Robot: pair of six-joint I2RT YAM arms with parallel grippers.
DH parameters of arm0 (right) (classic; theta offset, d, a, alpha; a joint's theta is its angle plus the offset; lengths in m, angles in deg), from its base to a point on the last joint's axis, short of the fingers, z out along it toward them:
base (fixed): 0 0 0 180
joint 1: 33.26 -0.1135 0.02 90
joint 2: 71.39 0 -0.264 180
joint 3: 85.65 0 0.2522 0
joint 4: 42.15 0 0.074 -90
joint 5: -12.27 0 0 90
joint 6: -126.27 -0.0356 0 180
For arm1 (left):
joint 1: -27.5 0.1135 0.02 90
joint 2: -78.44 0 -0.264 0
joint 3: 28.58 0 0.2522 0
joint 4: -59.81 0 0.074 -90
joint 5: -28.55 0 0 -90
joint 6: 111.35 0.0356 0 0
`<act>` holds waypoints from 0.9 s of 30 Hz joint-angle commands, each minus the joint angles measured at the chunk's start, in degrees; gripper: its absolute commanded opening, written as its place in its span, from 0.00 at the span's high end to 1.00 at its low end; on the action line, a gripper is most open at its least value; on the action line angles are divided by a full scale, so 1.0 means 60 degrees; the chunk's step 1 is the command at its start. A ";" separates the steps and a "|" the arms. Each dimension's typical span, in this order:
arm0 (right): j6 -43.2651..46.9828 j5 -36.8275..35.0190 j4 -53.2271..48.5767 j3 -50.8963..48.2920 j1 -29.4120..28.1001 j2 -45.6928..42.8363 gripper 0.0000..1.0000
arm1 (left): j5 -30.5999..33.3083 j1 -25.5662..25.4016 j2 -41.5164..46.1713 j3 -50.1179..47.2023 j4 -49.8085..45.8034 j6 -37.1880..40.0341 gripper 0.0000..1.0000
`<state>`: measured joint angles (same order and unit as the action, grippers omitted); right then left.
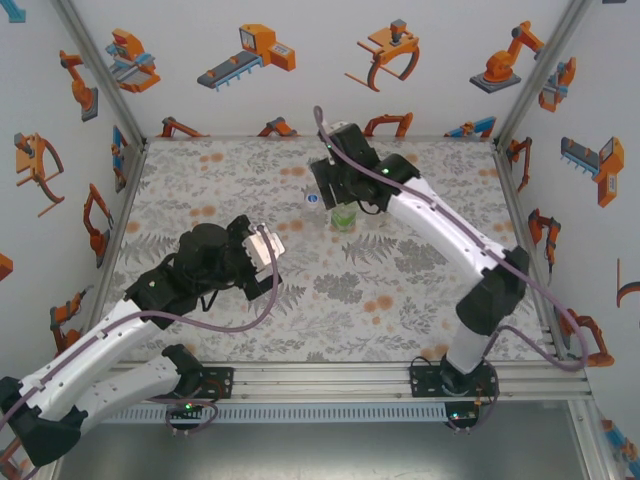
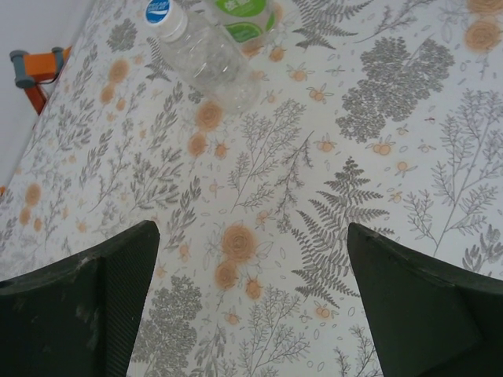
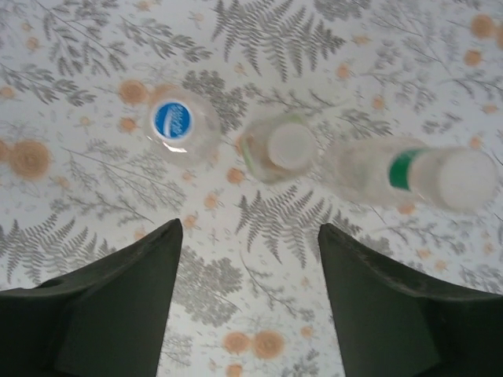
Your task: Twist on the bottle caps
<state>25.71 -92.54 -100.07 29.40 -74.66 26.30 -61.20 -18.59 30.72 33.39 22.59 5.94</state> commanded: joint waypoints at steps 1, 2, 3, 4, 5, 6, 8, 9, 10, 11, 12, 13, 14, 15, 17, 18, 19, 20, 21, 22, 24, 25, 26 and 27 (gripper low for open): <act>0.0256 -0.0609 -0.0038 -0.1242 0.0264 -0.0999 0.21 | 0.0811 0.0020 -0.0053 0.0027 0.0465 -0.0888 0.03; 0.0253 -0.0586 0.0100 -0.1718 0.0379 -0.1376 0.04 | 0.0871 0.0020 -0.0071 -0.0037 0.0583 -0.1127 0.03; 0.0228 -0.0578 0.0250 -0.2212 0.0503 -0.1712 0.01 | 0.0951 0.0023 -0.0109 -0.0152 0.0747 -0.1326 0.03; 0.0206 -0.0580 0.0361 -0.2591 0.0655 -0.1996 0.01 | 0.1043 0.0020 -0.0138 -0.0299 0.0960 -0.1545 0.03; 0.0151 -0.0580 0.0480 -0.3026 0.0844 -0.2309 0.01 | 0.1266 0.0012 -0.0172 -0.0519 0.1249 -0.1750 0.03; 0.0093 -0.0608 0.0569 -0.3425 0.1045 -0.2564 0.01 | 0.1556 0.0020 -0.0219 -0.0752 0.1559 -0.1913 0.03; -0.0001 -0.0876 0.0739 -0.4105 0.1409 -0.2956 0.01 | 0.2401 0.0016 -0.0359 -0.1217 0.2167 -0.2218 0.03; 0.0048 -0.1111 0.0906 -0.4516 0.1578 -0.3147 0.01 | 0.2913 0.0035 -0.0456 -0.1481 0.2440 -0.2307 0.03; 0.0152 -0.1359 0.1153 -0.4923 0.1685 -0.3331 0.01 | 0.3331 0.0045 -0.0564 -0.1683 0.2698 -0.2364 0.03; 0.0358 -0.1633 0.1591 -0.5464 0.1813 -0.3561 0.01 | 0.3773 0.0085 -0.0681 -0.1893 0.2988 -0.2393 0.03; 0.0544 -0.1893 0.2055 -0.6021 0.1952 -0.3787 0.01 | 0.4131 0.0141 -0.0817 -0.2100 0.3286 -0.2387 0.03; 0.0696 -0.2068 0.2500 -0.6494 0.2093 -0.3963 0.01 | 0.4360 0.0209 -0.0923 -0.2305 0.3599 -0.2391 0.03; 0.0880 -0.2195 0.3078 -0.7098 0.2279 -0.4192 0.01 | 0.4557 0.0326 -0.1045 -0.2501 0.3927 -0.2415 0.03; 0.1017 -0.2297 0.3697 -0.7563 0.2492 -0.4383 0.01 | 0.4600 0.0498 -0.1171 -0.2676 0.4222 -0.2437 0.03; 0.1300 -0.2304 0.4865 -0.8585 0.2945 -0.4662 0.01 | 0.4600 0.0850 -0.1366 -0.3020 0.4847 -0.2475 0.03; 0.1450 -0.2212 0.5444 -0.9056 0.3160 -0.4781 0.01 | 0.4584 0.1044 -0.1457 -0.3167 0.5142 -0.2494 0.03; 0.1611 -0.2116 0.6158 -0.9587 0.3427 -0.4913 0.01 | 0.4549 0.1292 -0.1559 -0.3346 0.5477 -0.2530 0.03; 0.1800 -0.1974 0.6841 -1.0079 0.3672 -0.5050 0.01 | 0.4490 0.1603 -0.1678 -0.3502 0.5775 -0.2592 0.03; 0.2015 -0.1885 0.7516 -1.0531 0.3899 -0.5138 0.01 | 0.4389 0.1866 -0.1775 -0.3609 0.6001 -0.2648 0.03; 0.2161 -0.1908 0.8214 -1.0997 0.4113 -0.5186 0.01 | 0.4290 0.2193 -0.1930 -0.3729 0.6254 -0.2740 0.03; 0.2144 -0.1880 0.9221 -1.1567 0.4582 -0.5143 0.01 | 0.4092 0.2781 -0.2225 -0.3918 0.6736 -0.2922 0.03; 0.2100 -0.1773 0.9665 -1.1815 0.4848 -0.5029 0.00 | 0.3968 0.3076 -0.2420 -0.3998 0.6977 -0.3025 0.03; 0.2003 -0.1643 1.0082 -1.2016 0.5108 -0.4880 0.01 | 0.3832 0.3376 -0.2612 -0.4080 0.7267 -0.3100 0.03; 0.1874 -0.1542 1.0430 -1.2148 0.5292 -0.4743 0.01 | 0.3706 0.3595 -0.2789 -0.4146 0.7525 -0.3160 0.03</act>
<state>36.39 -102.81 -52.03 -41.78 -45.55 -2.99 -37.16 0.39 15.81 9.63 59.83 -10.15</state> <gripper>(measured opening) 0.993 0.969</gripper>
